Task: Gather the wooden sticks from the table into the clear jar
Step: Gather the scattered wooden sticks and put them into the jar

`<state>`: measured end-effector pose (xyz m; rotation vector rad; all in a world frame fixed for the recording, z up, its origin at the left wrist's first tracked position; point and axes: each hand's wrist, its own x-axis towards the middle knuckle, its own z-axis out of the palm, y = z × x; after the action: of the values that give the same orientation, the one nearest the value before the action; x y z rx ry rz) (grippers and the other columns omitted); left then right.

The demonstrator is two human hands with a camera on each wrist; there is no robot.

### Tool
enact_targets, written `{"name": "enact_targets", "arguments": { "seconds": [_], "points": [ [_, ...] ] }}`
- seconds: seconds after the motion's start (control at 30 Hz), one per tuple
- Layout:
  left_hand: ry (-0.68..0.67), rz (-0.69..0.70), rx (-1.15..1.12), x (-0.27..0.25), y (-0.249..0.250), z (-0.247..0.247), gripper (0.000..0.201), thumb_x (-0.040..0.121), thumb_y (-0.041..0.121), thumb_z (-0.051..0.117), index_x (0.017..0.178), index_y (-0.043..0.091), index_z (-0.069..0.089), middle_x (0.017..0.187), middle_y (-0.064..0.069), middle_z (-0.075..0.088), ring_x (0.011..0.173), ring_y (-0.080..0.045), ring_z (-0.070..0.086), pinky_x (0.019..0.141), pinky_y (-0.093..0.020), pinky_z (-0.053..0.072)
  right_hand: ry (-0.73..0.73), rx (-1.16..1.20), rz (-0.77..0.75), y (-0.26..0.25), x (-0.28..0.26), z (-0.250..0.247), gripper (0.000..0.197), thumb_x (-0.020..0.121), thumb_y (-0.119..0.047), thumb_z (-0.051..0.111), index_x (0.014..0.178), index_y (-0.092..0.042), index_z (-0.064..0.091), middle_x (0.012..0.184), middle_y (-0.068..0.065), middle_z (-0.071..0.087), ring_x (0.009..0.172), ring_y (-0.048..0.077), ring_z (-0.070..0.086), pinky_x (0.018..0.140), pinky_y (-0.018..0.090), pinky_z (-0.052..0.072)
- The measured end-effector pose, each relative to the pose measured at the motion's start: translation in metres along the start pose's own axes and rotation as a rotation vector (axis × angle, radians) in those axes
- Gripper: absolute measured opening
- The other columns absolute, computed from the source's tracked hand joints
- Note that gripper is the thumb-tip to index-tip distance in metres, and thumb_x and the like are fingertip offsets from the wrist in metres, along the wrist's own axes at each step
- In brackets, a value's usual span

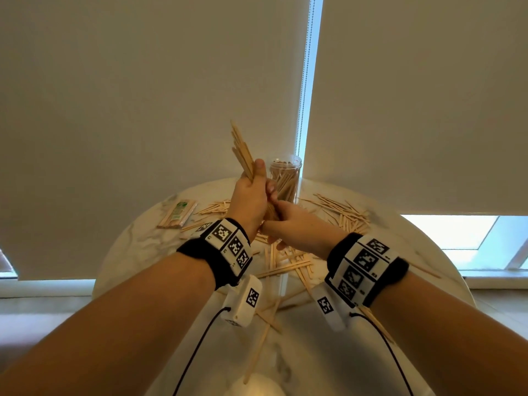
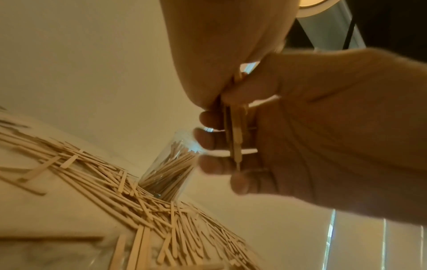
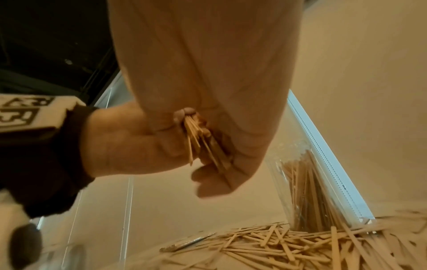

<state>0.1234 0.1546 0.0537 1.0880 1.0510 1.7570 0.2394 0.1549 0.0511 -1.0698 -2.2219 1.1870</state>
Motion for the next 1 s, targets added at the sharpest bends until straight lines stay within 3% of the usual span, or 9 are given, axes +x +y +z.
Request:
{"name": "enact_targets", "arguments": {
  "seconds": [0.1,0.2,0.33,0.5,0.6,0.7,0.77,0.87,1.0],
  "points": [
    [-0.051,-0.050,0.036,-0.009,0.004,0.008,0.035,0.102,0.048,0.041,0.093,0.019,0.056,0.078,-0.004,0.067,0.070,-0.018,0.064,0.073,-0.033,0.051,0.073,-0.048,-0.040,-0.001,0.001,-0.002,0.015,0.095,-0.017,0.053,0.101,-0.003,0.059,0.072,0.007,0.059,0.055,0.015,0.055,0.052,0.031,0.050],
    [-0.112,-0.084,0.075,-0.014,0.000,0.010,0.037,0.103,0.045,0.041,0.109,0.015,0.063,0.096,-0.003,0.077,0.088,-0.012,0.071,0.078,-0.026,0.055,0.183,-0.154,-0.054,0.003,0.002,0.000,0.019,0.097,-0.020,0.049,0.082,-0.011,0.058,0.062,0.002,0.055,0.048,0.012,0.046,0.048,0.027,0.039],
    [-0.121,-0.125,0.146,-0.016,-0.006,0.007,0.045,0.100,0.044,0.052,0.107,0.005,0.073,0.101,-0.002,0.077,0.101,-0.018,0.071,0.102,-0.043,0.048,0.374,-0.279,-0.044,0.011,0.001,-0.005,0.035,0.097,-0.036,0.049,0.066,-0.022,0.055,0.054,-0.006,0.052,0.046,0.009,0.047,0.050,0.025,0.036],
    [-0.143,-0.125,0.141,-0.014,-0.010,0.005,0.038,0.095,0.041,0.061,0.102,0.007,0.076,0.104,-0.004,0.076,0.106,-0.018,0.069,0.100,-0.041,0.050,0.387,-0.317,-0.136,0.012,0.004,-0.005,0.015,0.095,-0.030,0.053,0.088,-0.022,0.063,0.071,-0.008,0.059,0.057,0.007,0.055,0.055,0.025,0.042],
    [-0.174,-0.113,0.087,-0.015,-0.002,0.006,0.033,0.091,0.035,0.069,0.105,0.005,0.068,0.102,-0.008,0.073,0.098,-0.020,0.069,0.081,-0.033,0.054,0.432,-0.424,-0.083,0.017,0.005,-0.012,0.030,0.100,-0.030,0.044,0.077,-0.016,0.057,0.066,-0.006,0.054,0.057,0.011,0.052,0.056,0.027,0.041],
    [-0.011,-0.118,-0.133,-0.007,0.018,-0.003,0.062,0.085,0.052,0.068,0.130,0.015,0.048,0.108,-0.008,0.070,0.094,-0.022,0.068,0.078,-0.038,0.056,0.436,-0.487,0.021,0.030,0.002,-0.021,0.041,0.100,-0.036,0.044,0.065,-0.019,0.055,0.056,-0.004,0.051,0.048,0.012,0.047,0.049,0.024,0.038],
    [0.141,-0.118,-0.173,0.005,0.031,-0.014,0.060,0.089,0.061,0.056,0.134,0.023,0.044,0.114,-0.009,0.068,0.100,-0.025,0.068,0.085,-0.043,0.055,0.422,-0.564,0.066,0.038,-0.001,-0.024,0.039,0.098,-0.040,0.044,0.068,-0.020,0.059,0.059,-0.003,0.055,0.051,0.013,0.050,0.050,0.026,0.045],
    [0.085,-0.219,-0.026,0.010,0.036,-0.016,0.041,0.103,0.046,0.041,0.120,0.015,0.060,0.108,-0.008,0.074,0.104,-0.028,0.070,0.086,-0.042,0.056,0.410,-0.635,0.022,0.039,-0.001,-0.020,0.036,0.096,-0.044,0.049,0.075,-0.020,0.065,0.064,-0.003,0.061,0.058,0.015,0.059,0.055,0.027,0.050],
    [-0.065,-0.290,0.395,0.004,0.012,-0.002,0.038,0.105,0.030,0.042,0.100,0.006,0.070,0.094,-0.012,0.077,0.093,-0.030,0.074,0.087,-0.043,0.059,0.366,-0.693,0.026,0.030,0.007,-0.015,0.026,0.091,-0.044,0.056,0.085,-0.021,0.067,0.069,-0.003,0.063,0.060,0.012,0.058,0.051,0.023,0.043]
  ]
}}
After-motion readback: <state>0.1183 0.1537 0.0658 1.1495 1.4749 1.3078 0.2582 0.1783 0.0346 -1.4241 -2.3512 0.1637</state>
